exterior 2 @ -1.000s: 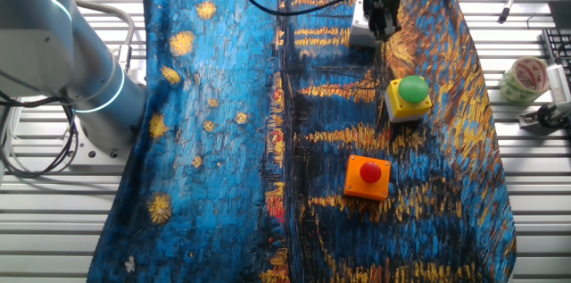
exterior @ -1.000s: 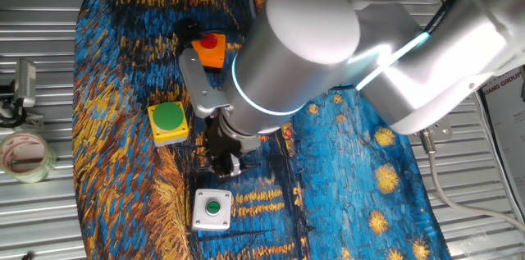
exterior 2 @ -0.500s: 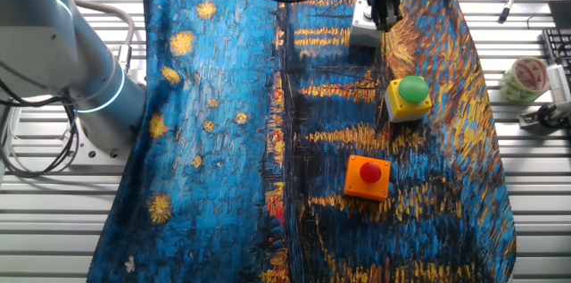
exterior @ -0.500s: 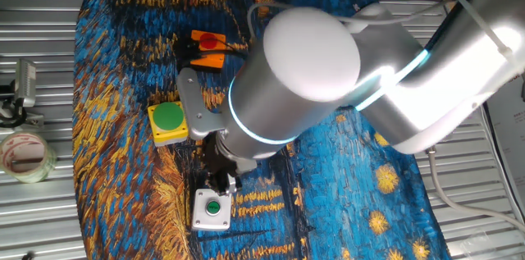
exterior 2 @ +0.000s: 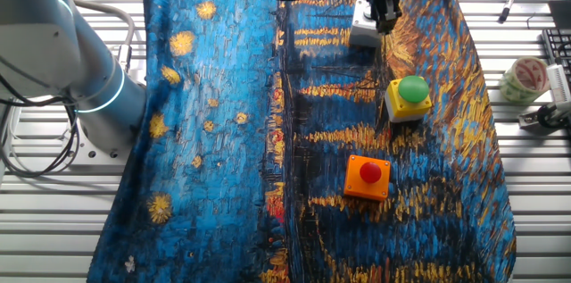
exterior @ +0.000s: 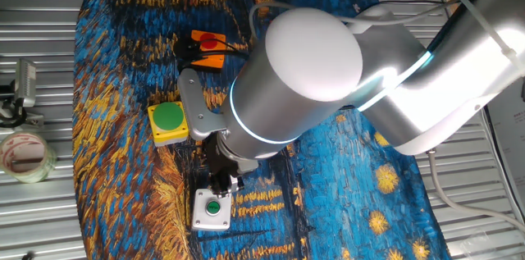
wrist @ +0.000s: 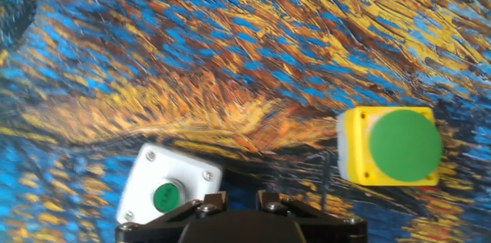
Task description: Press three buttons from left to right in sequence
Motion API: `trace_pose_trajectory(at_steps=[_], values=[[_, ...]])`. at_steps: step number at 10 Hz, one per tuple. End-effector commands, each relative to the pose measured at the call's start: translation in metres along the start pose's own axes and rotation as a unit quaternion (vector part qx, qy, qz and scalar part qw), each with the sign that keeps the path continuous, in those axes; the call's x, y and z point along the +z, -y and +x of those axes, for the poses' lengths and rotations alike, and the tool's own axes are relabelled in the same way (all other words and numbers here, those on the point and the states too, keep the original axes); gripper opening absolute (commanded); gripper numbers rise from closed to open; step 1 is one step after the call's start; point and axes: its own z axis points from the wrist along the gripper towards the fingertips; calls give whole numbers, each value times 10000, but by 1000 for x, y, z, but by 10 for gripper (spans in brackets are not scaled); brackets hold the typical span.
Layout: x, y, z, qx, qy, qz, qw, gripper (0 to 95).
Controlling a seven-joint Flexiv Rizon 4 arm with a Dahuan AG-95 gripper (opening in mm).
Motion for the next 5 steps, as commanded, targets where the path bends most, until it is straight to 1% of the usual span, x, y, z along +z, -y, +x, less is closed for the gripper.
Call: trace_pose_trajectory(at_steps=[1,5], values=[[2,-3,-1,20,3,14,10000,380],[6,-16,-4,158,10,32,9999,380]])
